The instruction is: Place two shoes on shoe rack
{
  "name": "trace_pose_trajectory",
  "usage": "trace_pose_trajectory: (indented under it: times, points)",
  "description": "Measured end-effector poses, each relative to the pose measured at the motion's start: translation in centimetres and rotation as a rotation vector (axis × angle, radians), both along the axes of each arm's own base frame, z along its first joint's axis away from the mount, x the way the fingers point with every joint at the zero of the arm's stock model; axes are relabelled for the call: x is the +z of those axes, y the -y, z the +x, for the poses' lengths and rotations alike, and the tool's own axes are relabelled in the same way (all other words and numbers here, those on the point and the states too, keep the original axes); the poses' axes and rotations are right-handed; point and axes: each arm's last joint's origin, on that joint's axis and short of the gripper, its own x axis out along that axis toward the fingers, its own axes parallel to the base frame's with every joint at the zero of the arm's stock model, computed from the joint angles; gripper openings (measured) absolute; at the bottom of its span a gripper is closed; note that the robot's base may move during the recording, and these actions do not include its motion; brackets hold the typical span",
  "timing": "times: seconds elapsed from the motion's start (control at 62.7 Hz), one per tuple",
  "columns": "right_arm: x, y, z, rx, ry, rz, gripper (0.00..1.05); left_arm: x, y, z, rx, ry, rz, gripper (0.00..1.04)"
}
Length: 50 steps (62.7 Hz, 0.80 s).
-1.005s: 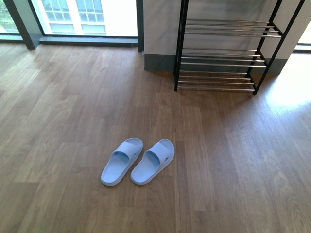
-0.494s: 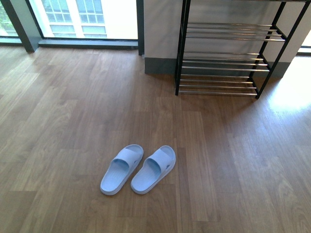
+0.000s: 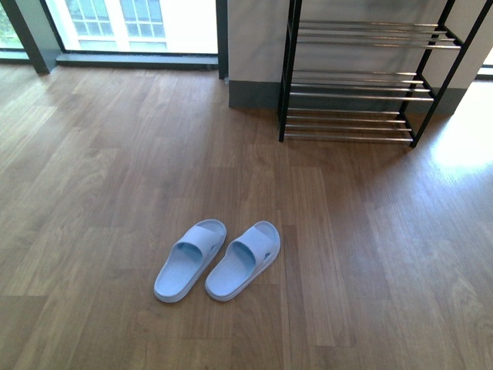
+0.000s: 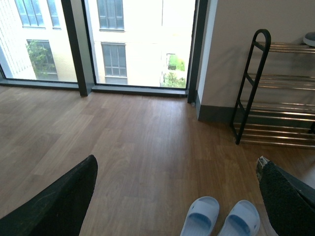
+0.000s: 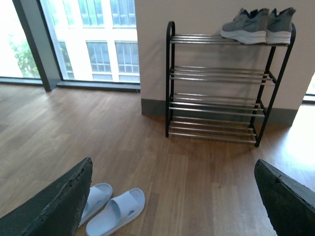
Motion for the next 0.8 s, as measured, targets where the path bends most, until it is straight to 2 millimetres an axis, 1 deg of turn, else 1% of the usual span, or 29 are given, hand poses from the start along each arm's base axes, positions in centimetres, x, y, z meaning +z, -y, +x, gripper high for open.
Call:
trace_pose_trajectory:
  times: [0.797]
  points:
    - [0.00, -0.01, 0.00, 0.003, 0.000, 0.000, 0.96, 0.00, 0.00, 0.00, 0.000, 0.000, 0.000, 0.95]
